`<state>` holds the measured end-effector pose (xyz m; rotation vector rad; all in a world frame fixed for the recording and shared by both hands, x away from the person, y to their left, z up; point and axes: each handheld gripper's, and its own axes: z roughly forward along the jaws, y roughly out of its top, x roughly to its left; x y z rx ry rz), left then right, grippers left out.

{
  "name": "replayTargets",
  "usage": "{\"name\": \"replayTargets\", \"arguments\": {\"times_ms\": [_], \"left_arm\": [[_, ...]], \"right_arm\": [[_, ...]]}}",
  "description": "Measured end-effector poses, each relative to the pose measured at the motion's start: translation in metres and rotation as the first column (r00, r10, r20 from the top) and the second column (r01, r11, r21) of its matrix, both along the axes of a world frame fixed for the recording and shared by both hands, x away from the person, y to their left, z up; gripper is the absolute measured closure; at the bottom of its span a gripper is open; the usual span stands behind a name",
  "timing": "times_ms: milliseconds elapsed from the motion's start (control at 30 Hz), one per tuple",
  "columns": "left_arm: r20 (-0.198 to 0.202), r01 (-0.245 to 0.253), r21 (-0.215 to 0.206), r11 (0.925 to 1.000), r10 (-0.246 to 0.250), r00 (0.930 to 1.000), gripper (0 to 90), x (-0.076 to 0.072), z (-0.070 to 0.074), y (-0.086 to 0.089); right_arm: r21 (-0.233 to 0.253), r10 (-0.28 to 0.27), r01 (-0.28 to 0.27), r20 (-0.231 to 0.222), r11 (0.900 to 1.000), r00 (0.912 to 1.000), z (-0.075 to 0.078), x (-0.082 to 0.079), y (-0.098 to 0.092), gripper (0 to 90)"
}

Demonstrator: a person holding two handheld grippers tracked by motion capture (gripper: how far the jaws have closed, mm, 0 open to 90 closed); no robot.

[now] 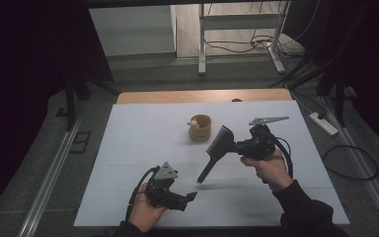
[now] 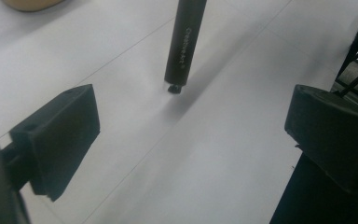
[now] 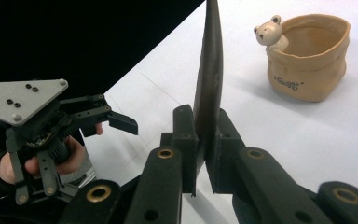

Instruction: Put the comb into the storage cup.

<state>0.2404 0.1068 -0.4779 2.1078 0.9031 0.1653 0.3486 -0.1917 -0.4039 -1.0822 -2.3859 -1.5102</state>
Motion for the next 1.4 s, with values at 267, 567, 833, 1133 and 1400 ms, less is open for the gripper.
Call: {"name": "replayTargets", "arguments": {"times_ms": [267,567,833,1133,1400], "left_arm": [[0.013,-0.016,0.041,0.9990,0.016,0.9998,0.8,-0.002,0.001,0.015],[0.002,-0.051,0.011,0.9986,0.051,0.9987,0.5,-0.005,0.003,0.033],[0.011,-0.073,0.038,0.9967,0.072,0.9973,0.5,-0.014,0.002,0.046],[0.000,-0.102,-0.021,0.9945,0.102,0.9948,0.3,-0.025,0.004,0.060],[-0.008,-0.131,-0.040,0.9906,0.131,0.9914,0.2,-0.032,0.004,0.071]], "right_arm": [[-0.008,-0.019,0.019,0.014,1.000,0.9997,0.002,0.002,-0.004,83.5],[-0.005,-0.036,0.036,0.020,0.999,0.9992,0.003,0.003,-0.008,83.6],[0.009,-0.058,0.058,0.032,0.998,0.9978,0.007,0.005,-0.013,83.6],[0.016,-0.095,0.094,0.031,0.995,0.9950,0.008,0.012,-0.019,83.6],[0.030,-0.114,0.113,0.034,0.993,0.9929,0.013,0.019,-0.023,83.6]]}}
